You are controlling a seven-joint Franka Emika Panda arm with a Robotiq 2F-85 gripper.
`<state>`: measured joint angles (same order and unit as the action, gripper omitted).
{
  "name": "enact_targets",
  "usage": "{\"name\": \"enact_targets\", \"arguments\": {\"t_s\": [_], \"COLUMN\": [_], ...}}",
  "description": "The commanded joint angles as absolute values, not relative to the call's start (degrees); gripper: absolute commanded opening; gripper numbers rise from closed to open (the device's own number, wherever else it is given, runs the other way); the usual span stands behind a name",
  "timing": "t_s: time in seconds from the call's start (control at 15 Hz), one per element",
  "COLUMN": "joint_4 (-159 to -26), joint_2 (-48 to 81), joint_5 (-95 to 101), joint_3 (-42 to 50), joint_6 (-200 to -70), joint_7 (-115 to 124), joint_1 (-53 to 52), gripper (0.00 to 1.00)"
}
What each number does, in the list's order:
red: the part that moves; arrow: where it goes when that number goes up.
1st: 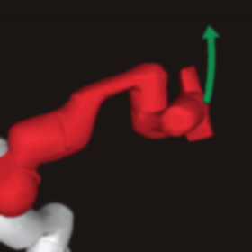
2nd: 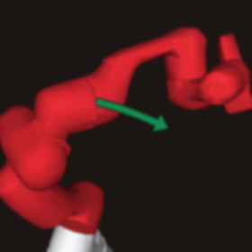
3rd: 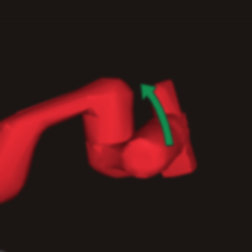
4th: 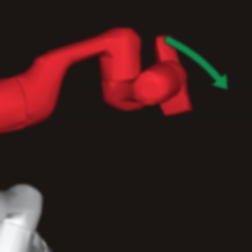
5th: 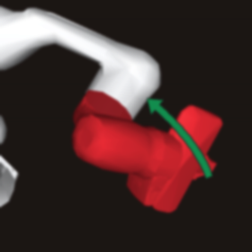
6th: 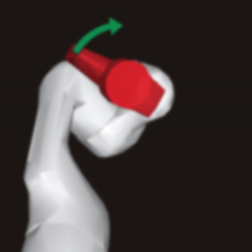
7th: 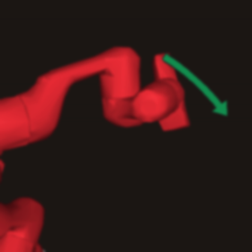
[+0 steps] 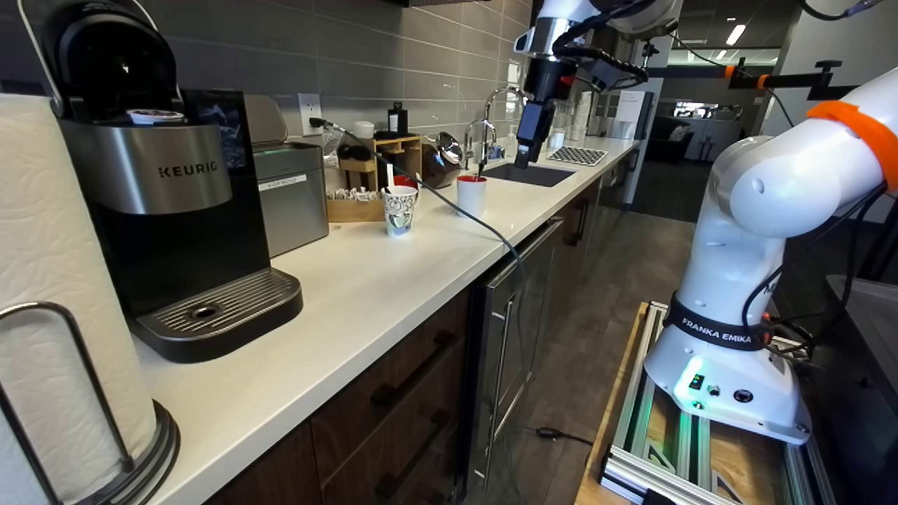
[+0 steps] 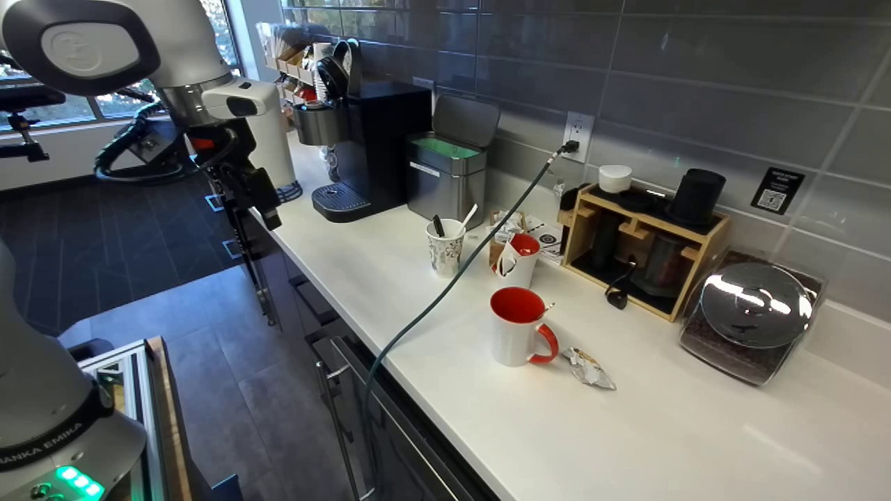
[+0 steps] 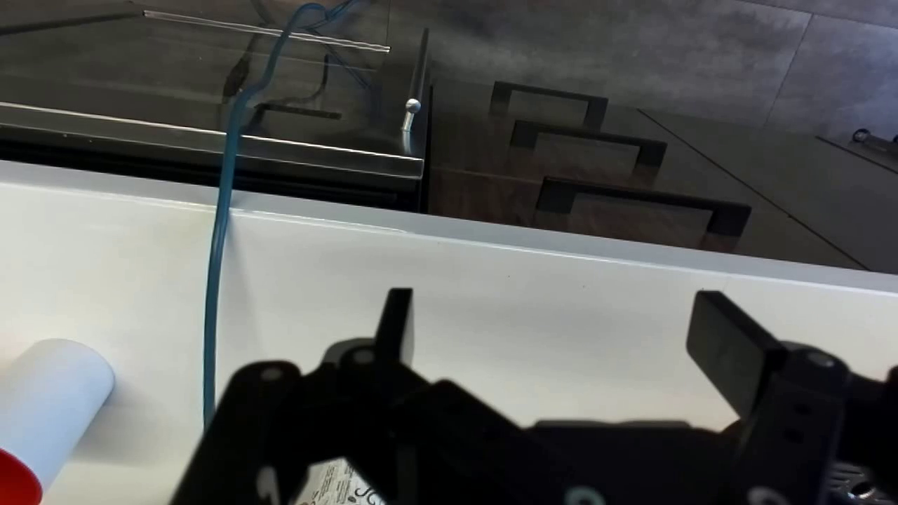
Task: Close the recycling bin
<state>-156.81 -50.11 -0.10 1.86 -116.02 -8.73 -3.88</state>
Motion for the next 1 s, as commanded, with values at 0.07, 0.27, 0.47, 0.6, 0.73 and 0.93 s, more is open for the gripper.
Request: {"name": "enact_targets", "arguments": {"t_s": [0.07, 0.27, 0.47, 0.6, 0.73, 0.93], "joint_4": [-153.92, -146.59, -136.91, -130.51, -124.66, -117.82], "joint_2": [-46.94, -40.72, -33.24, -27.95, -22.02, -13.36], "joint_5": [-0.79, -2.38, -6.32, -10.72, -17.80, -28.35], "joint_3": [3.62, 9.57, 16.37, 20.19, 22.82, 25.60], "joint_6": [-123.32, -130.37, -130.55, -129.87, -128.71, -125.66], "joint_7": [-11.34, -21.33, -32.62, -40.71, -49.42, -61.50], "joint_1": [-4.80, -8.50, -14.39, -18.55, -21.71, -23.75], "gripper": [1.00, 1.00, 1.00, 1.00, 1.00, 1.00]}}
